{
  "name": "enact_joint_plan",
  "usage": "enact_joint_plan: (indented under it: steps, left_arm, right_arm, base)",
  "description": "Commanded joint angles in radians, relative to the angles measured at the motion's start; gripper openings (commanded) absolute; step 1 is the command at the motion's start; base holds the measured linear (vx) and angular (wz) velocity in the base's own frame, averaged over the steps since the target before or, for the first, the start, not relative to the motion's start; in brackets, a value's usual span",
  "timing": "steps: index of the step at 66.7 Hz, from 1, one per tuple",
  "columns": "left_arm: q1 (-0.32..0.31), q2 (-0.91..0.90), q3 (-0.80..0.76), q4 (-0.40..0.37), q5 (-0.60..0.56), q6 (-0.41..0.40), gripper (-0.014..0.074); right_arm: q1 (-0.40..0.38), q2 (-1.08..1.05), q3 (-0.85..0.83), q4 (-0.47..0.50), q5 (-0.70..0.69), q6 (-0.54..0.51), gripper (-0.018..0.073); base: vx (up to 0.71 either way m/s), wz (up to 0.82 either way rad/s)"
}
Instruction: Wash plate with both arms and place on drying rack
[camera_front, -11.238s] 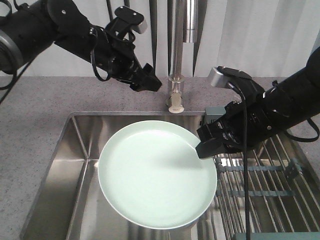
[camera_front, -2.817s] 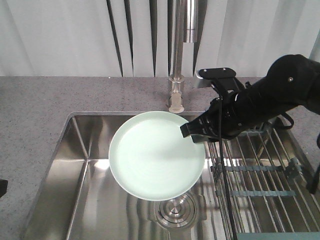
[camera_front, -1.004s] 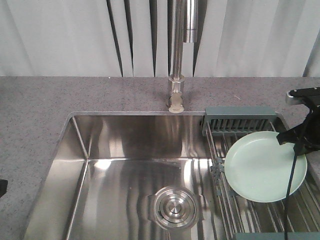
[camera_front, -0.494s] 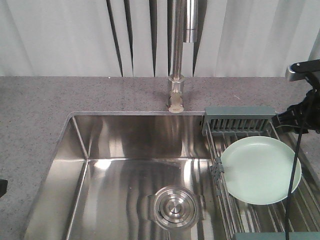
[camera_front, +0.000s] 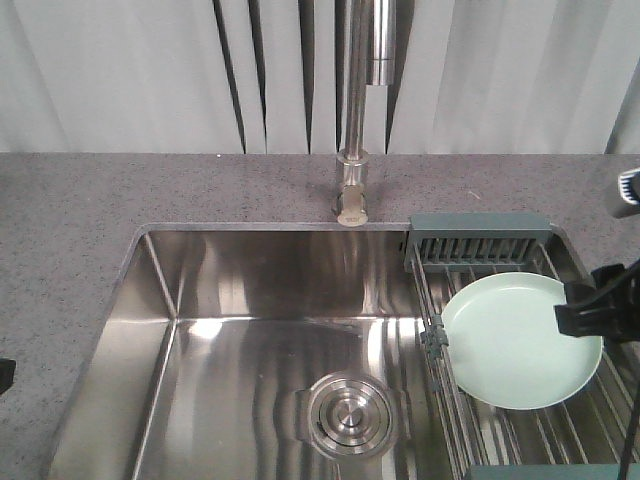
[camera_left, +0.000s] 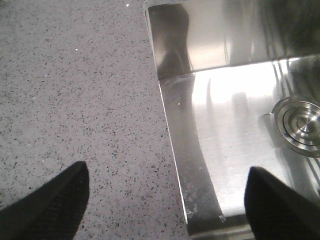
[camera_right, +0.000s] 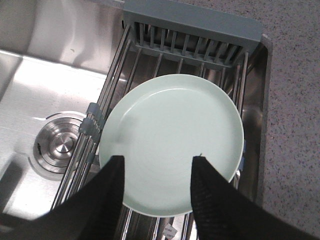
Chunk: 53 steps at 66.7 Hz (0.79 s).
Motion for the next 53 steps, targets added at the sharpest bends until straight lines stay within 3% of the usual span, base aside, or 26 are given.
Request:
enact_joint_plan:
  steps: [1, 27, 53]
  left_arm:
    - [0.001, -0.002, -0.025, -0.007, -0.056, -0.01, 0.059]
    - [0.001, -0.002, -0.025, -0.007, -0.056, -0.01, 0.059]
    - [0.001, -0.002, -0.025, -0.007, -0.056, -0.01, 0.059]
  right_arm:
    - [0.001, -0.098, 0.023, 0.025, -0.057, 0.001, 0.0319]
    - [0.001, -0.411, 0.203, 0.043, -0.048, 0.001, 0.0319]
    - [0.001, -0.448, 0.215, 0.041, -0.035, 0.001, 0.0319]
  base:
    - [0.0, 0.0]
    - [0.0, 0.0]
    - [0.0, 0.0]
